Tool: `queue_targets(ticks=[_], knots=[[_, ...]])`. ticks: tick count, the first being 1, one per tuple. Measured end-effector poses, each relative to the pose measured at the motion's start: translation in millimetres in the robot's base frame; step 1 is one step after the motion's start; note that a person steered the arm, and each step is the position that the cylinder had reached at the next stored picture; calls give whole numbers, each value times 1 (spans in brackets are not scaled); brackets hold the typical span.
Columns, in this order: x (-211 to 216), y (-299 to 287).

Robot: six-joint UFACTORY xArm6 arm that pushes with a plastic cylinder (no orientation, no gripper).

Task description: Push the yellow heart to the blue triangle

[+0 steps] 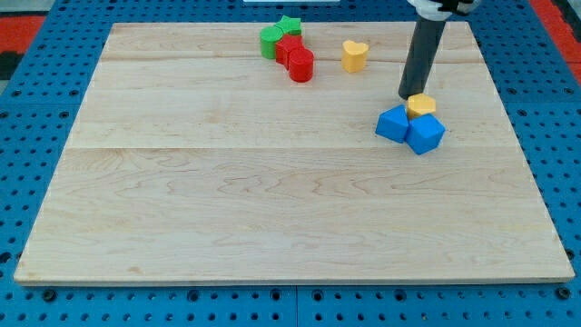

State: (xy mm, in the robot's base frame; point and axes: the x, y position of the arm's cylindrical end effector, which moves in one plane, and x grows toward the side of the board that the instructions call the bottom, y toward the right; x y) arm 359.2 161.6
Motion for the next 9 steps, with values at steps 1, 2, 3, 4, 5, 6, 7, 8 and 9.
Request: queue_targets(ticks=[1,2,3,4,5,6,7,8,9], knots=[[-3,17],[-35,34],[-85,35],[-139,25],[-155,-7],[-154,-24],[-144,-24],[-132,-23],[-130,-39]])
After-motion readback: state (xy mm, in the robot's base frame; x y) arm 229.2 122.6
